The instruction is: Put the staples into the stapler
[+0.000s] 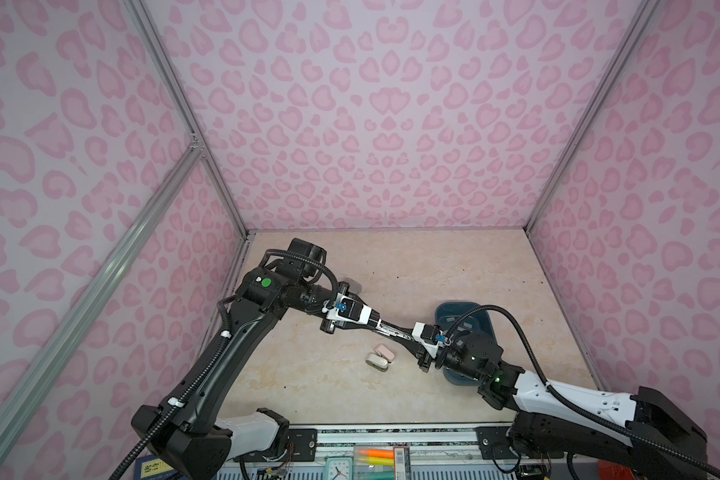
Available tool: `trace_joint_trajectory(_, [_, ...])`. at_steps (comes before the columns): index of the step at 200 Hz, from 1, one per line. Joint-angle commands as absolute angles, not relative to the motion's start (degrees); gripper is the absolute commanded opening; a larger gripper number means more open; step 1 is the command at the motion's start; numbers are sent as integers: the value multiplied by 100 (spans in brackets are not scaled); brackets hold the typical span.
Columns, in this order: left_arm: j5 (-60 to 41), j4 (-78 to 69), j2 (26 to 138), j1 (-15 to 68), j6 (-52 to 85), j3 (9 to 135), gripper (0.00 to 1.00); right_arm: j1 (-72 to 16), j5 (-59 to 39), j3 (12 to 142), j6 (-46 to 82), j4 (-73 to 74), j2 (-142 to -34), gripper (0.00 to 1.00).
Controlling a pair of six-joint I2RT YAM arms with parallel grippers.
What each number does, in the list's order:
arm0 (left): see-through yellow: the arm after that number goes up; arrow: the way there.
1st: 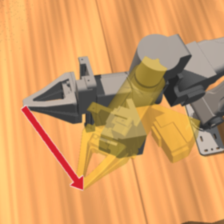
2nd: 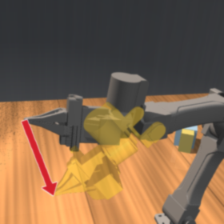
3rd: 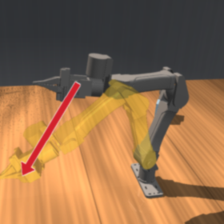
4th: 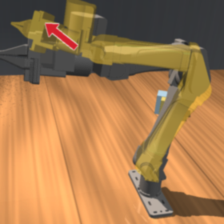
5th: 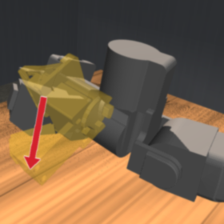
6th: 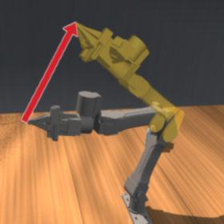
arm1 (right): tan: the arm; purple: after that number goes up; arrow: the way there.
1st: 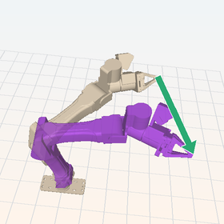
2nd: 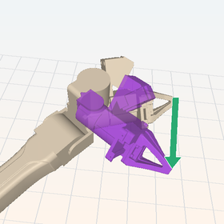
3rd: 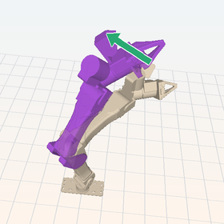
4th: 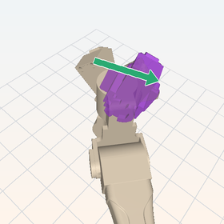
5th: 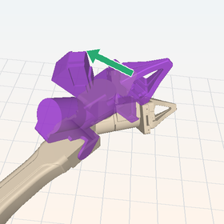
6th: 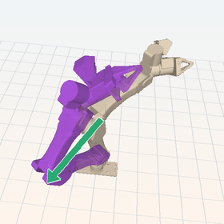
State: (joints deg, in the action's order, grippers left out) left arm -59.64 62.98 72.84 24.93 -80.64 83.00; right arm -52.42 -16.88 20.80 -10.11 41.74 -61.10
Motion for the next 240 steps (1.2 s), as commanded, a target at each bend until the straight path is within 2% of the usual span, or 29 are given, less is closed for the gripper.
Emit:
trace_joint_trajectory(1, [-6506, 6150, 7176, 2268, -8288, 8290, 4, -5220, -1764, 2104, -881, 3929, -6267, 0])
trace_joint_trajectory(55, [-6932, 5714, 7110, 1556, -7937, 8057, 4, -5220, -2128, 2241, -953, 3785, -6497, 0])
trace_joint_trajectory(88, [-7644, 5256, 7058, 1103, -7634, 7818, 4, -5216, -2057, 2181, -941, 3775, -6306, 0])
trace_joint_trajectory(183, [-7705, 4244, 6893, 708, -6856, 7309, 3, -5213, -2024, 1869, -950, 3954, -5607, 0])
trace_joint_trajectory(189, [-7611, 4201, 6891, 702, -6820, 7282, 5, -5217, -2053, 1860, -953, 3976, -5583, 0])
trace_joint_trajectory(203, [-7354, 3983, 6882, 675, -6617, 7189, 17, -5212, -2095, 1854, -958, 3952, -5540, 0])
trace_joint_trajectory(224, [-7074, 3671, 6907, 619, -6262, 7092, 30, -5210, -2096, 1888, -971, 3901, -5520, 0])
trace_joint_trajectory(240, [-6839, 3563, 6947, 593, -6140, 7101, 33, -5213, -2078, 1885, -963, 3894, -5520, 0])
